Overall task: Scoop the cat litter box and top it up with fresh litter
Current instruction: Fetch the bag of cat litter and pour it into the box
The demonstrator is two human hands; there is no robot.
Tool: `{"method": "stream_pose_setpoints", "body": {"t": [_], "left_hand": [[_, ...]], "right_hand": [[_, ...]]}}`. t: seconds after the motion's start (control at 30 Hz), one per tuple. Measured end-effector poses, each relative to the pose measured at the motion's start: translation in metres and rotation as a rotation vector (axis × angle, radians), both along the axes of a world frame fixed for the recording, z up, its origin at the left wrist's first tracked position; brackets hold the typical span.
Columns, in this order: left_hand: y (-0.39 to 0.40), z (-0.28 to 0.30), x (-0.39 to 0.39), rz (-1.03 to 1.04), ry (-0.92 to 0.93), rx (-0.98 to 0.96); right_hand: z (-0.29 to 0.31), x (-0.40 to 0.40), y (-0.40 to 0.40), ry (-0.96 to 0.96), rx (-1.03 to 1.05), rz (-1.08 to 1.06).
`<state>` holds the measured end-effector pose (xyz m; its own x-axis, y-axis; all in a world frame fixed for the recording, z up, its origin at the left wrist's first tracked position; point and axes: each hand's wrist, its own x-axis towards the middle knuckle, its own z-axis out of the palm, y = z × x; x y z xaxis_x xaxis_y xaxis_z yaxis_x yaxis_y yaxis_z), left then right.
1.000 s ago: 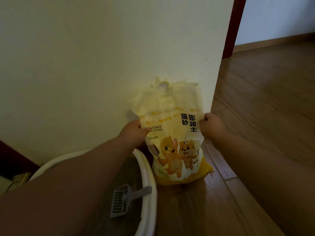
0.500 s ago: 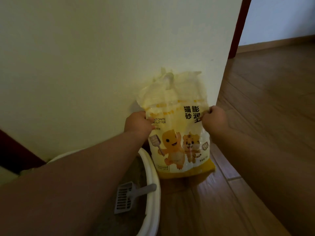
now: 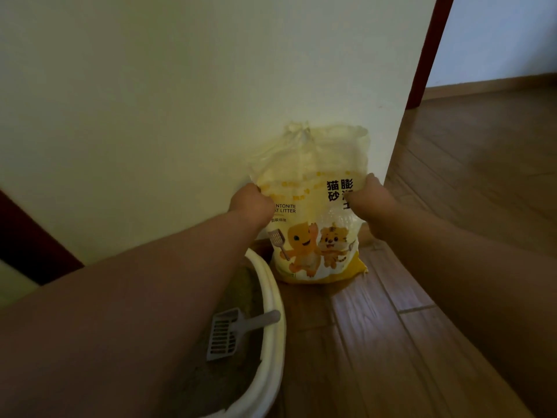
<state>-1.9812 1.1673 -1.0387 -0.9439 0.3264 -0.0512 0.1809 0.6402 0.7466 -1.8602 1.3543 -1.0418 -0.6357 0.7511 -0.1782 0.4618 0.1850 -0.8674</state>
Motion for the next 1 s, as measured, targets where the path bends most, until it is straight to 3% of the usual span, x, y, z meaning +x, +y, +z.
{"method": "stream_pose_setpoints", "body": {"t": [0.17,0.43,0.63,0.87,1.0], "left_hand": [[-0.006,0.0,0.017,-0.012,0.033,0.012],[0.005,0.009,0.021,0.092,-0.158,0.188],[0.006,0.003,0.0,0.108,-0.024,-0.013],[-0.007,0.007,0.037,-0.046,-0.022,0.088],[-0.038,0.022,0.065,-0.193,0.112,-0.13]], "right_hand": [[-0.004,0.021,-0.011,0.098,-0.071,0.061],[0.006,0.037,-0.014,0.06,-0.015,0.177],[0.011,0.035,-0.012,-0.075,0.098,0.274],[0.003,0.044,-0.019,-0.161,0.23,0.342],[0.002,0.054,-0.039,-0.149,0.312,0.322]]}}
